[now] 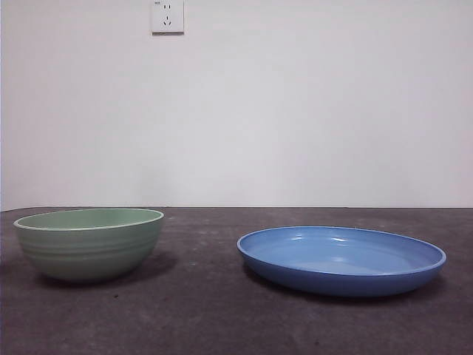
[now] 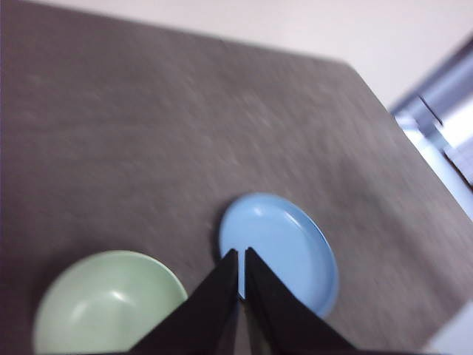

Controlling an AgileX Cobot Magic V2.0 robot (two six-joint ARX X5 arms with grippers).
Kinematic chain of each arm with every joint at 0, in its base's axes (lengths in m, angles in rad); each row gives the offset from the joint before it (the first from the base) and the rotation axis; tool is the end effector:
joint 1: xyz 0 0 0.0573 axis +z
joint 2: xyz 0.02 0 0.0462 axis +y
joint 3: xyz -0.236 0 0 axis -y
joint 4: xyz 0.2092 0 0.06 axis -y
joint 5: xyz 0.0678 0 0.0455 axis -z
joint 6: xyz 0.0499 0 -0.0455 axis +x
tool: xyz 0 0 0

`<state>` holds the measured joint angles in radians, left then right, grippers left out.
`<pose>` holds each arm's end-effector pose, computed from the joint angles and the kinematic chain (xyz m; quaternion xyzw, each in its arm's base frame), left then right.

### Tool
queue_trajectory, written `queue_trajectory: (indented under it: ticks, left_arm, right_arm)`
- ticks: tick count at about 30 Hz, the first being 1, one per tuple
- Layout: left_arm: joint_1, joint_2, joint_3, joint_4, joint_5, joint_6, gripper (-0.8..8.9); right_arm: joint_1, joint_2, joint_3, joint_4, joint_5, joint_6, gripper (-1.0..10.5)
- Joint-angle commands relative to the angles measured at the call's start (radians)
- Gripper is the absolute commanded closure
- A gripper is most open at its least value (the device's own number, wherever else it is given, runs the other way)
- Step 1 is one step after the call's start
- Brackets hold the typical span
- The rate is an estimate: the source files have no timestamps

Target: Place the green bowl on the blue plate

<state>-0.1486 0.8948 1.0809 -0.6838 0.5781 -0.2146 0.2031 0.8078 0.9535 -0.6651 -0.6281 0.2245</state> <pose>0.1573 -0.0511 0.3330 -0.1492 0.2761 -0.3167 0.8951 0.1401 0.0588 0.3101 0.1529 0.2931 0.3596 0.8726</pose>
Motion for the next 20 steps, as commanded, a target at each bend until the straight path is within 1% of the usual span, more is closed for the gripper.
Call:
queue_trajectory:
  ticks: [1, 6, 10, 12, 13, 14, 15, 16, 17, 18, 19, 20]
  left_arm:
    - [-0.023, 0.013, 0.027, -0.022, 0.018, 0.048, 7.94]
    - [-0.050, 0.013, 0.027, -0.082, 0.020, 0.048, 7.90]
    - [-0.056, 0.013, 0.027, -0.103, 0.020, 0.048, 7.84]
    - [-0.056, 0.013, 0.027, -0.105, 0.020, 0.048, 7.62]
    - [-0.056, 0.013, 0.027, -0.104, 0.020, 0.049, 7.21]
    - [-0.056, 0.013, 0.027, -0.103, 0.020, 0.049, 6.52]
    - [-0.056, 0.013, 0.027, -0.103, 0.020, 0.049, 5.75]
    - [-0.056, 0.013, 0.027, -0.103, 0.020, 0.048, 4.74]
    - [-0.056, 0.013, 0.027, -0.103, 0.020, 0.049, 3.73]
    - [-0.056, 0.013, 0.027, -0.103, 0.020, 0.049, 2.95]
    - [-0.056, 0.013, 0.027, -0.103, 0.020, 0.049, 2.42]
    - [-0.056, 0.013, 0.027, -0.103, 0.020, 0.049, 2.16]
  right_arm:
    - [0.035, 0.023, 0.030, -0.002, -0.005, -0.077, 9.3]
    - [0.044, 0.020, 0.030, -0.006, -0.003, -0.082, 9.3]
    - [0.044, 0.019, 0.030, -0.010, 0.000, -0.079, 9.3]
    - [0.044, 0.019, 0.030, -0.010, 0.001, -0.079, 9.3]
    - [0.044, 0.019, 0.030, -0.010, 0.000, -0.079, 9.3]
    - [0.044, 0.020, 0.030, -0.010, 0.000, -0.079, 9.3]
    - [0.044, 0.020, 0.030, -0.010, 0.001, -0.080, 9.0]
    - [0.044, 0.020, 0.030, -0.010, 0.002, -0.079, 8.3]
    - [0.044, 0.020, 0.030, -0.010, 0.003, -0.079, 7.3]
    - [0.044, 0.020, 0.030, -0.010, 0.006, -0.079, 6.1]
    - [0.044, 0.020, 0.030, -0.010, 0.008, -0.078, 5.0]
    - [0.044, 0.020, 0.030, -0.010, 0.008, -0.078, 4.2]
